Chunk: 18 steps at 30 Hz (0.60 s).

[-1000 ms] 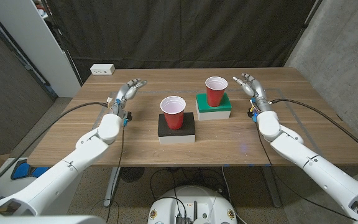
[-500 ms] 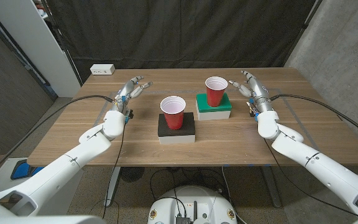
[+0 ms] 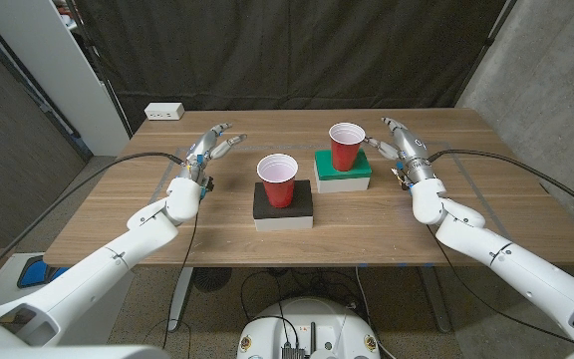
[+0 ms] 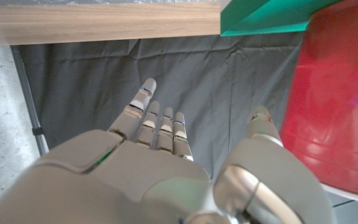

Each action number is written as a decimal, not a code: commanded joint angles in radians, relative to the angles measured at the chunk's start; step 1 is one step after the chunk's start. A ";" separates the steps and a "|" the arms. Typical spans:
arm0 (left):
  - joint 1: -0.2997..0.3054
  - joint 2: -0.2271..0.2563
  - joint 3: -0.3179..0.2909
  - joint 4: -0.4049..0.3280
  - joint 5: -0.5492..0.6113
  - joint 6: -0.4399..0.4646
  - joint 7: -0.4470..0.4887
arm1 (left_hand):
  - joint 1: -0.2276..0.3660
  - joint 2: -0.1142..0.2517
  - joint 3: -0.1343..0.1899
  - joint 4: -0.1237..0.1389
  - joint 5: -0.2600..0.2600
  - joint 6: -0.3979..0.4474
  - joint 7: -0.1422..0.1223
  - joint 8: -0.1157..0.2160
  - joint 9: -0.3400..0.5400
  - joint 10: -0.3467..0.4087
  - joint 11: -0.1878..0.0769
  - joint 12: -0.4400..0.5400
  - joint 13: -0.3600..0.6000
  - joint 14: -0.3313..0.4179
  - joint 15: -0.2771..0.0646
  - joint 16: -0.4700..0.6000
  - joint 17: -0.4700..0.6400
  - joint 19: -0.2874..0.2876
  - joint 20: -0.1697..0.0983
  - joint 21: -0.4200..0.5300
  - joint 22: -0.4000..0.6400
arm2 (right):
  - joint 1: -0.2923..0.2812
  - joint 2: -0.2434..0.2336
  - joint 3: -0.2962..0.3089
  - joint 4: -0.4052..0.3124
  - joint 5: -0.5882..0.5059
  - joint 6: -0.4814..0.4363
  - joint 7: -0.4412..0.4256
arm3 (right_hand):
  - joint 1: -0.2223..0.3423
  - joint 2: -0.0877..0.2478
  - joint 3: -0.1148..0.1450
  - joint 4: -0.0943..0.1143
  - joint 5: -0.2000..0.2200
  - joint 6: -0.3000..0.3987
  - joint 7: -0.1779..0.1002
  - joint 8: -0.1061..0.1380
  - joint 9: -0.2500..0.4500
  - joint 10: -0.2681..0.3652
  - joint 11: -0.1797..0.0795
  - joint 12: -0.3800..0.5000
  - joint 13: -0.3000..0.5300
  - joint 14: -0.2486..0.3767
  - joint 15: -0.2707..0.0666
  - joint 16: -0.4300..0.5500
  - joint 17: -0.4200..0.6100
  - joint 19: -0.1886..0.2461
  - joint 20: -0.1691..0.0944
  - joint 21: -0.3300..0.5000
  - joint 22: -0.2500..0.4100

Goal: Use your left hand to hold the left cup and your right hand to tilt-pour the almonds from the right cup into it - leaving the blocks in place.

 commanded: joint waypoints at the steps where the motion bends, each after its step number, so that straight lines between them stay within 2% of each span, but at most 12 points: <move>1: 0.010 0.005 -0.007 0.003 -0.021 -0.032 -0.022 | 0.016 -0.001 0.006 0.001 0.011 0.006 -0.006 -0.004 0.002 0.003 -0.005 -0.008 0.005 0.004 -0.034 -0.004 0.004 0.005 -0.055 -0.006 0.003 | 0.000 -0.014 0.003 -0.045 0.013 -0.070 0.064 | 0.003 -0.010 0.001 0.005 0.006 0.006 0.003 0.004 0.002 -0.007 -0.008 -0.004 0.002 -0.007 -0.008 -0.002 0.001 -0.011 -0.002 -0.004 0.001; 18: 0.087 0.037 -0.042 -0.044 -0.023 -0.056 -0.001 | 0.048 -0.013 0.008 0.004 0.012 0.026 -0.017 -0.004 0.002 0.026 -0.015 -0.009 0.005 0.029 -0.043 -0.002 0.004 0.030 -0.057 -0.005 0.003 | 0.002 -0.020 -0.008 -0.055 0.000 -0.085 0.063 | 0.015 -0.006 0.004 0.006 0.009 -0.004 -0.002 0.000 0.003 -0.012 -0.009 -0.004 0.002 -0.003 -0.009 0.000 0.000 -0.010 -0.005 -0.002 0.002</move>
